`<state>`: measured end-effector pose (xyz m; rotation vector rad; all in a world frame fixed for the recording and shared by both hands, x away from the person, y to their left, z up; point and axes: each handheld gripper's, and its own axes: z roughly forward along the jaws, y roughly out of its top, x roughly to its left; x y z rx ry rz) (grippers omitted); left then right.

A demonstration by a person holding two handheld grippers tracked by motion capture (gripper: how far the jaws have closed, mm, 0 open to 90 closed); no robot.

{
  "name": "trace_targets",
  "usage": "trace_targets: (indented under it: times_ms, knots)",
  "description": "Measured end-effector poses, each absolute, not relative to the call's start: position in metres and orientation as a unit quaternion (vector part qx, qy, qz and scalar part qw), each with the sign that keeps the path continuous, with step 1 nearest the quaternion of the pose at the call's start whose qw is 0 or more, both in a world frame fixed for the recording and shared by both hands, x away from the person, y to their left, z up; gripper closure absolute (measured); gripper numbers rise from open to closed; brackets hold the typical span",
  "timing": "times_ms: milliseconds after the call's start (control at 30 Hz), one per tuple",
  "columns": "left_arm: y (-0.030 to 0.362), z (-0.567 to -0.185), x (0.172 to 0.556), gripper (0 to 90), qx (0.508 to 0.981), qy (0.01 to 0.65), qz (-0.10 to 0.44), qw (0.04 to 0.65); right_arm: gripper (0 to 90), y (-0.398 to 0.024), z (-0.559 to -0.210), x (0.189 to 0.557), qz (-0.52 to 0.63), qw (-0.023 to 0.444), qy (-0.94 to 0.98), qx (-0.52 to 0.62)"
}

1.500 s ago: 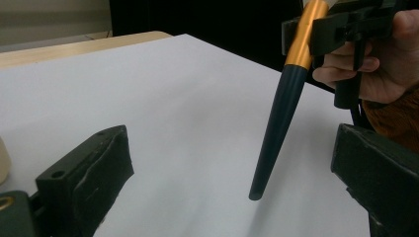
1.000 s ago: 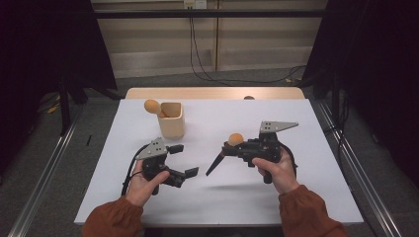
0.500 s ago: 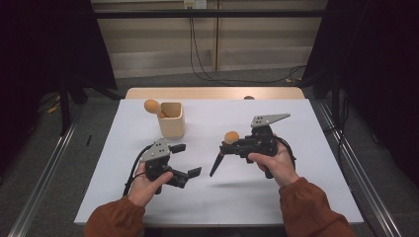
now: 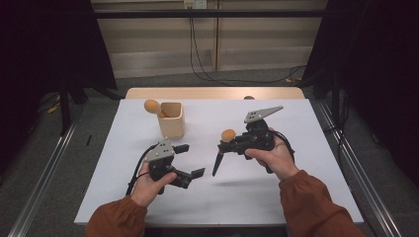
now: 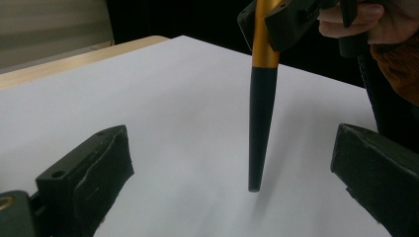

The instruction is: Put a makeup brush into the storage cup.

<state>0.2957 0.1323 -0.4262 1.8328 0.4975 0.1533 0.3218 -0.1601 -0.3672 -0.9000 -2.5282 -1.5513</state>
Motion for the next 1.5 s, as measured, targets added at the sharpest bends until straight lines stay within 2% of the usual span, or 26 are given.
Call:
trace_targets:
  times_ms: [867, 1200, 1367, 1500]
  knots:
    - [0.107, -0.425, 0.303, 3.2, 0.797, 0.191, 0.051, 0.571, 72.5, -0.143, -0.363, 0.33, -0.445, 0.031, -0.851, -0.276]
    - [0.098, -0.427, 0.309, 3.6, 0.798, 0.206, 0.046, 0.564, 72.5, -0.14, -0.364, 0.33, -0.444, 0.033, -0.852, -0.275]
    - [0.092, -0.43, 0.31, 10.7, 0.802, 0.199, 0.04, 0.561, 72.5, -0.138, -0.364, 0.33, -0.443, 0.032, -0.853, -0.276]
    - [0.091, -0.432, 0.309, 19.7, 0.798, 0.203, 0.035, 0.567, 72.5, -0.136, -0.363, 0.329, -0.444, 0.031, -0.853, -0.273]
